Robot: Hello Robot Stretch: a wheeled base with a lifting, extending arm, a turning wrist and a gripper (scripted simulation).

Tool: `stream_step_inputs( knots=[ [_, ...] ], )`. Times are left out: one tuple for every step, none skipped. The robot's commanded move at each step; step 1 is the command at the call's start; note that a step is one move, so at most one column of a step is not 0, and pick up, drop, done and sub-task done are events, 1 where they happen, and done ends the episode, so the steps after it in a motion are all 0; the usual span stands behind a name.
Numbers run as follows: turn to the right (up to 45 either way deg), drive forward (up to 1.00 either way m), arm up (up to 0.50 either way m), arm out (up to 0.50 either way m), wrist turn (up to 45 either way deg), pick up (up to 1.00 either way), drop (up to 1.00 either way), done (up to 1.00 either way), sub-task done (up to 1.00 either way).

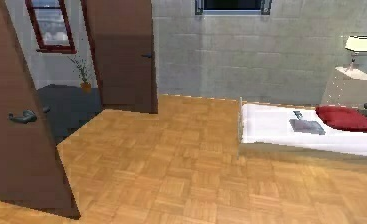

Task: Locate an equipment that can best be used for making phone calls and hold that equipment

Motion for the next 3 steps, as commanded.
stream_step_inputs(
  knots=[
    [-3.0, 0.00, 0.00, 0.00, 0.0, 0.00, 0.00, 0.00, 0.00],
    [45.0, 0.00, 0.00, 0.00, 0.0, 0.00, 0.00, 0.00, 0.00],
    [9.0, 0.00, 0.00, 0.00, 0.0, 0.00, 0.00, 0.00, 0.00]
  ],
)
